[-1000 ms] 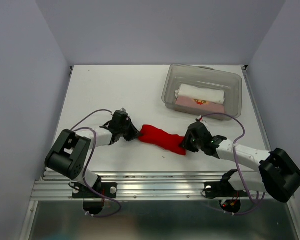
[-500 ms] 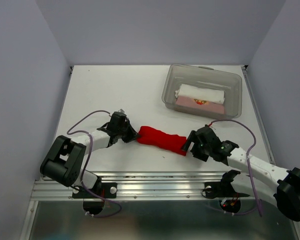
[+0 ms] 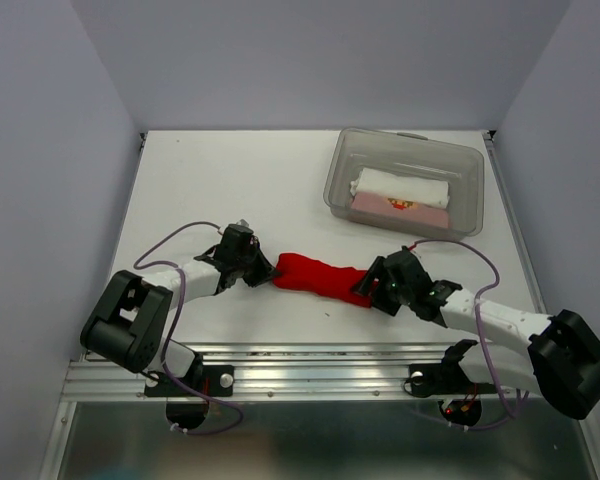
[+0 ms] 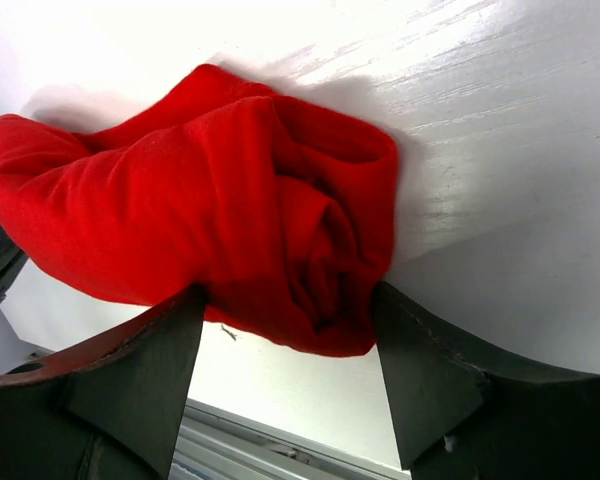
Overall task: Roll the t-shirts
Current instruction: Roll the T-shirt to the center of the board.
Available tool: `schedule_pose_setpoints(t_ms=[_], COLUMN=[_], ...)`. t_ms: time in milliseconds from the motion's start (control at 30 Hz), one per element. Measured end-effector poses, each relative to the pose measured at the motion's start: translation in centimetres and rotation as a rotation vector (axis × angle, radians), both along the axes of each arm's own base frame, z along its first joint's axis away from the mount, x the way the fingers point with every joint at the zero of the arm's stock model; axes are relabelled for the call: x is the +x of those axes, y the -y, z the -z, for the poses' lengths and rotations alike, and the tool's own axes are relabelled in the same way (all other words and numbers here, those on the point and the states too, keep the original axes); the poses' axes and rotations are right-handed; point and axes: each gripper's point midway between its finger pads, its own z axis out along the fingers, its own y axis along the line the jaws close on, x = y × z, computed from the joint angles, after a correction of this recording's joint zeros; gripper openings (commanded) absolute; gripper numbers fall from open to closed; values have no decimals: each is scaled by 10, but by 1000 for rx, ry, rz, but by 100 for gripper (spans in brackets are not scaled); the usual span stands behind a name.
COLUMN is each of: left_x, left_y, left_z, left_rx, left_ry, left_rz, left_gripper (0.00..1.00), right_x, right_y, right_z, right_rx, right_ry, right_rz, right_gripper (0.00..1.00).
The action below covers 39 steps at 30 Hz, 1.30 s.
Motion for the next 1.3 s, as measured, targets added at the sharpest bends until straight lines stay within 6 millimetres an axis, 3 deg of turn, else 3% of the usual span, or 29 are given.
schedule_pose_setpoints(t_ms=[200,633,733,967,1067,1300], left_x=[0,3,4,4,4,6], left_y=[0,1,2,1,1,4], left_z=[1,3,3,3,3,-4], left_rx=[2,13,15,17,21,38], left_ry=[-4,-14,-17,-16,-15,6], left_rz=[-1,-2,-2,-2,2,36], left_gripper=[0,0,0,0,0,0], right_x=[6,18,25,32,31,22], right_y=[1,14,8,1,3,17], right_z=[-3,1,2,10,7,3], right_rx=[10,-64,-52,21,38,-17], right_ry=[31,62,80,111,125,107], right_rz=[30,87,79,96,106,114], right_gripper=[84,79,71,15,1,1])
